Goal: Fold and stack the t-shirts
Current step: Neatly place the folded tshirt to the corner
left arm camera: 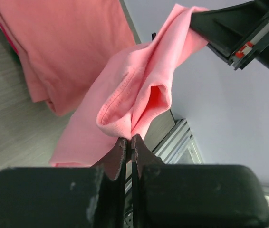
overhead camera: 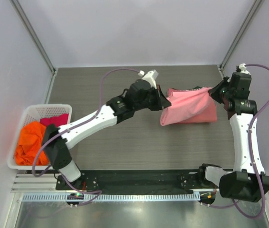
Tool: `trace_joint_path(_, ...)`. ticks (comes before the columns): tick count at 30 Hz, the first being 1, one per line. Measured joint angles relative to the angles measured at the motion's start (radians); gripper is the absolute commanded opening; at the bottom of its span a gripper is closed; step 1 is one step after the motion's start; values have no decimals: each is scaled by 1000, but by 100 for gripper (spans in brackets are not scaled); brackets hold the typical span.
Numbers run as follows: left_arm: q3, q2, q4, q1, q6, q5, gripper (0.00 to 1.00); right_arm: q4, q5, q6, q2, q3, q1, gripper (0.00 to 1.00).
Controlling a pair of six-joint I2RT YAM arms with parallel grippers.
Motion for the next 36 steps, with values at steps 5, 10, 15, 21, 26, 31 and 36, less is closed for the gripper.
trace_joint_path(5, 77, 185, 47, -29, -70, -11, 0, -13, 20, -10, 84, 5, -85, 1)
trace_joint_path(10, 145, 295, 67, -29, -98, -27, 0, 0, 35, -10, 162, 11, -118, 1)
trace_joint_path(15, 240, 379, 100, -8, -112, -32, 0, 34, 43, -6, 237, 30, -127, 1)
trace_joint_path(21, 273, 412, 117, 18, -122, -21, 0, 47, 49, -7, 203, 35, -129, 1)
trace_joint_path(26, 252, 401, 148, -16, -122, -18, 0, 35, 57, -8, 62, 35, -129, 1)
trace_joint_path(31, 182, 356, 179, -69, -122, -19, 0, 3, 83, -15, -101, 36, -129, 1)
trace_joint_path(36, 167, 334, 202, -84, -117, -35, 0, -22, 92, -19, -119, 36, -130, 1)
